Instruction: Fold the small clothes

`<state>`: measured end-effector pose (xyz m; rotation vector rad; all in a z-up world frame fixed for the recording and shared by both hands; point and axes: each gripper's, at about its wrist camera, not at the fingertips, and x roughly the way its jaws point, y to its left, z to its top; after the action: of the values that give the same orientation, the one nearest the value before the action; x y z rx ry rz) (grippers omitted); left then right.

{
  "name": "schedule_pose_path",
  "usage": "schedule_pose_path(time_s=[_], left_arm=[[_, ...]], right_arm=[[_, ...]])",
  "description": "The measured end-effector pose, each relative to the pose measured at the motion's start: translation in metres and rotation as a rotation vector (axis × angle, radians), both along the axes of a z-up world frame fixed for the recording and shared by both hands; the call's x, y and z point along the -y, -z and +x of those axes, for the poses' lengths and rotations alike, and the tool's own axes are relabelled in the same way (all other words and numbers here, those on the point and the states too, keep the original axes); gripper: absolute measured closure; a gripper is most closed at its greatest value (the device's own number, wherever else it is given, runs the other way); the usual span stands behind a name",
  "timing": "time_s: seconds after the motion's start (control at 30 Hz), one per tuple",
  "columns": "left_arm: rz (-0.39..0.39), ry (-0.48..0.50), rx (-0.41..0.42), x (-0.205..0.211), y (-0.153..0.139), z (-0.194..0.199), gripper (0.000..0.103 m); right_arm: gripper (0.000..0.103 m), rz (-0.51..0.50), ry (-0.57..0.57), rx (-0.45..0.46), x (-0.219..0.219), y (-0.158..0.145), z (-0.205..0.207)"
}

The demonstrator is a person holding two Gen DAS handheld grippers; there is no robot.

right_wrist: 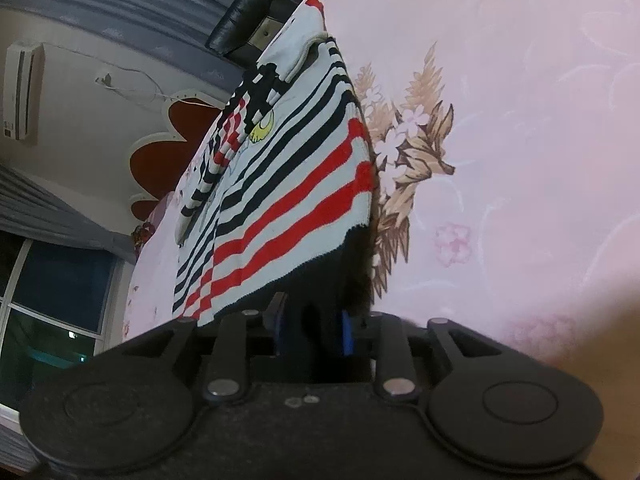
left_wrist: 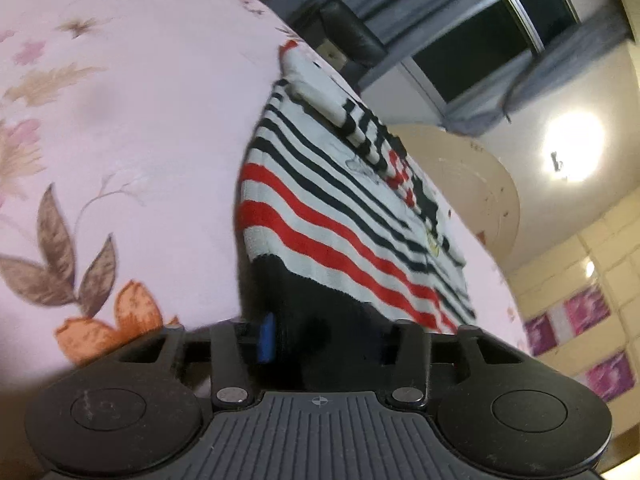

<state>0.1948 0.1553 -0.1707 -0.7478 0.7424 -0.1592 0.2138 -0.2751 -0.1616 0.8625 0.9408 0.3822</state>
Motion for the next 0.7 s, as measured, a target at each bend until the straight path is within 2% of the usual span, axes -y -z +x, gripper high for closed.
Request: schedule_pose_path(time_s=[0.03, 0.07, 0.13, 0.2, 0.23, 0.37, 0.53, 0.7], left_arm=[[0.021, 0.009, -0.028, 0.003, 0.003, 0.003, 0.098], [0.017, -0.003, -0.008, 0.002, 0.001, 0.000, 0.098], [0.001, -0.048, 0.018, -0.003, 0.000, -0.009, 0.098], [-0.070, -0.107, 0.045, -0.017, 0.003, -0.022, 0.098], [-0.082, -0.116, 0.033, -0.022, 0.007, -0.023, 0.098], [-0.083, -0.099, 0.012, -0.021, 0.012, -0.016, 0.099], [-0.190, -0.132, 0.102, -0.032, -0.019, -0.011, 0.098], [-0.192, -0.110, 0.196, -0.039, -0.066, 0.027, 0.098]], right_arm=[[0.092, -0.029, -0.013, -0.006, -0.003, -0.001, 0.002], [0.097, -0.070, -0.027, -0.010, -0.006, -0.002, 0.003], [0.097, -0.058, -0.020, 0.025, -0.001, -0.007, 0.000], [0.098, 0.005, 0.027, 0.067, 0.013, -0.011, -0.008], [0.098, 0.029, 0.042, 0.091, 0.020, -0.012, -0.012], [0.098, -0.038, -0.002, 0.051, 0.017, -0.004, -0.002], [0.098, 0.040, 0.039, 0.125, 0.017, -0.029, 0.002], [0.098, 0.059, 0.053, 0.217, 0.021, -0.070, 0.033]])
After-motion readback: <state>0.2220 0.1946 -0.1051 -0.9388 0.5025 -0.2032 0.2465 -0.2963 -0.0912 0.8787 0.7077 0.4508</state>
